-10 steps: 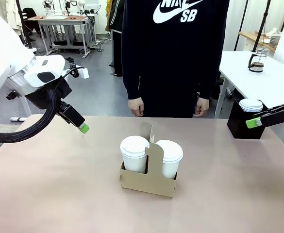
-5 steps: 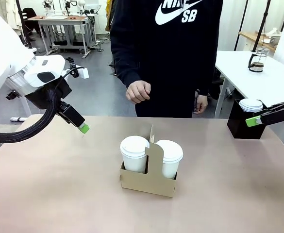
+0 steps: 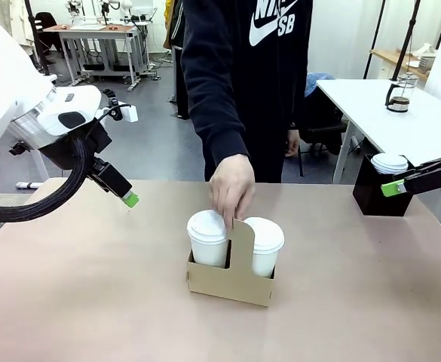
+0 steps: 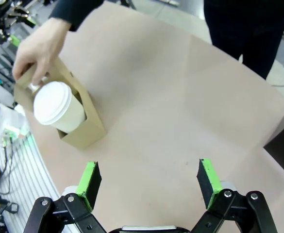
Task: Pour a drink into a cup and package it in a carrier.
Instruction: Insert the held 600 ml Paper Cup into the Cup Carrier.
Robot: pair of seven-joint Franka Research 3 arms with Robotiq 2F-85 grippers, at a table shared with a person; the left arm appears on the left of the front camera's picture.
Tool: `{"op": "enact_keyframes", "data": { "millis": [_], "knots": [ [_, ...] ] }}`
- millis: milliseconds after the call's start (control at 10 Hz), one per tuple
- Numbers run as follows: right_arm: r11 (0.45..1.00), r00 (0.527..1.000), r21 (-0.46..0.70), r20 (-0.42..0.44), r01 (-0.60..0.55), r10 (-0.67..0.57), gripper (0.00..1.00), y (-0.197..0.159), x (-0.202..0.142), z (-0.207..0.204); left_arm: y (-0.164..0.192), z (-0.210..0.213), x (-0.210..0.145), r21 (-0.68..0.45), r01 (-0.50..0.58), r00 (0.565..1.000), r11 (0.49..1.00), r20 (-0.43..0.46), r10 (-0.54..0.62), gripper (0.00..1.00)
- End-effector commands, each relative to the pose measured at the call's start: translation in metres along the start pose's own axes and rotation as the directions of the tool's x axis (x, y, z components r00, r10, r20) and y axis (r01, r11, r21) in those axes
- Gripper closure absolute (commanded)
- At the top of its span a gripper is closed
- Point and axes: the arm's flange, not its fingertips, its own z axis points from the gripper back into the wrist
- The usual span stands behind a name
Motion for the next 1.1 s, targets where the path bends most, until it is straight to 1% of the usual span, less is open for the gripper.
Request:
{"op": "enact_keyframes", "data": {
  "millis": [0, 1000],
  "knots": [
    [1.0, 1.0, -0.013, -0.021, 0.022, -0.022, 0.0, 0.0025, -0.0009, 0.0005, -0.001, 0.0023, 0.0009, -0.002, -0.012, 1.0, 1.0, -0.002, 0.012, 0.0],
    [1.0, 1.0, -0.013, -0.021, 0.022, -0.022, 0.0, 0.0025, -0.0009, 0.0005, -0.001, 0.0023, 0.0009, -0.002, -0.012, 1.0, 1.0, -0.002, 0.012, 0.0]
  ]
}}
